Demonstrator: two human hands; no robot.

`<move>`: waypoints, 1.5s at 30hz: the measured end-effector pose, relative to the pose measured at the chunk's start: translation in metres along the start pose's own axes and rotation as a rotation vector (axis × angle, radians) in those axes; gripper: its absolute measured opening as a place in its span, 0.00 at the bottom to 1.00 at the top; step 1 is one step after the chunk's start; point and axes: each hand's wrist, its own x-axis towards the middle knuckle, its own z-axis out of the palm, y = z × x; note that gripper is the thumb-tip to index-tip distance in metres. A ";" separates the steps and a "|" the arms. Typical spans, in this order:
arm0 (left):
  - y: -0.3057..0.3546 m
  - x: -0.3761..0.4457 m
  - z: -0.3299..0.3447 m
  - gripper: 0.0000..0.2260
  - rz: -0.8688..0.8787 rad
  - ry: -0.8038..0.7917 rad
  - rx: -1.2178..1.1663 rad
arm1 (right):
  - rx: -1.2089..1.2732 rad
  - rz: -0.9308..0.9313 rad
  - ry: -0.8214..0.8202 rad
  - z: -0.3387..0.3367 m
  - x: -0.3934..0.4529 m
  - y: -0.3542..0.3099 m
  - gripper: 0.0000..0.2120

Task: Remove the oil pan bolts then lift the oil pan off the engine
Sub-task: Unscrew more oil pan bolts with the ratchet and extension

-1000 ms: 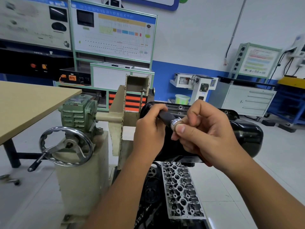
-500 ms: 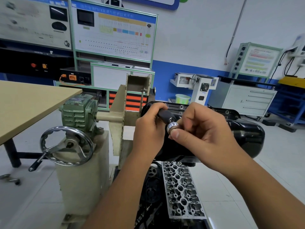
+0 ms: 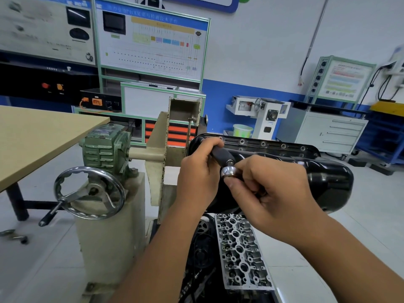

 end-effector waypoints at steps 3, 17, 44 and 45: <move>-0.001 0.000 -0.001 0.17 -0.008 -0.005 0.005 | -0.006 0.018 -0.018 0.000 0.000 0.002 0.25; -0.004 0.002 -0.004 0.18 0.053 -0.004 0.068 | 0.803 0.563 -0.200 -0.014 0.023 0.004 0.18; 0.005 0.004 -0.019 0.11 0.052 -0.080 0.004 | 0.942 0.693 0.062 0.022 0.013 -0.022 0.06; 0.002 0.005 -0.020 0.13 0.050 -0.094 0.029 | 0.905 0.671 -0.062 0.011 0.019 -0.014 0.07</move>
